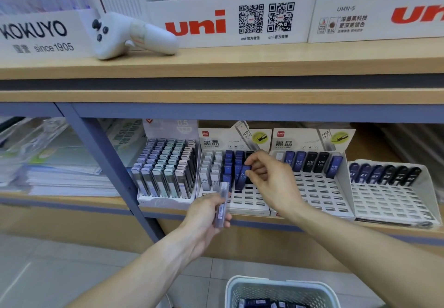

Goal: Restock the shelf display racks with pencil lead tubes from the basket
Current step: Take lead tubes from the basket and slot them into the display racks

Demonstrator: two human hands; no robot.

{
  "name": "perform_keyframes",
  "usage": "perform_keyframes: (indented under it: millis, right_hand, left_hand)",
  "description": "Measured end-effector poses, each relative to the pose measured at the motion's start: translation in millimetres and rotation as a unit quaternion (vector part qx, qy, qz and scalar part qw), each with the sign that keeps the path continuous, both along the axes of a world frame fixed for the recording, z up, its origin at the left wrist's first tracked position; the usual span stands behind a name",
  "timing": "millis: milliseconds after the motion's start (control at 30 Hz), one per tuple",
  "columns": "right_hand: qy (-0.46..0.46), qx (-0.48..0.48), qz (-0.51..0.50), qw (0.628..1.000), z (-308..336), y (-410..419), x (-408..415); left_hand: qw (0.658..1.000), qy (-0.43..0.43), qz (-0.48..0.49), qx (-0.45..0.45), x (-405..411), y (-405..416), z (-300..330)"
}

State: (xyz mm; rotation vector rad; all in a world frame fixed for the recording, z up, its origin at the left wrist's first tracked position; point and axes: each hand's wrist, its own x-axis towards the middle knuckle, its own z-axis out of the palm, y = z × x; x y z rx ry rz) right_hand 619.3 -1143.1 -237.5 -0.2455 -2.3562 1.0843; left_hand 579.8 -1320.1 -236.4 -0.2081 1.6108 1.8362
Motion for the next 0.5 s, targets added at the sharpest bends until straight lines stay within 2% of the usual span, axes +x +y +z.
perform_keyframes:
  millis: [500]
  right_hand:
    - [-0.051,0.092,0.034,0.994,-6.4,-1.1,-0.4]
  left_hand:
    - [1.0,0.005,0.002,0.027,-1.2,-1.1,2.6]
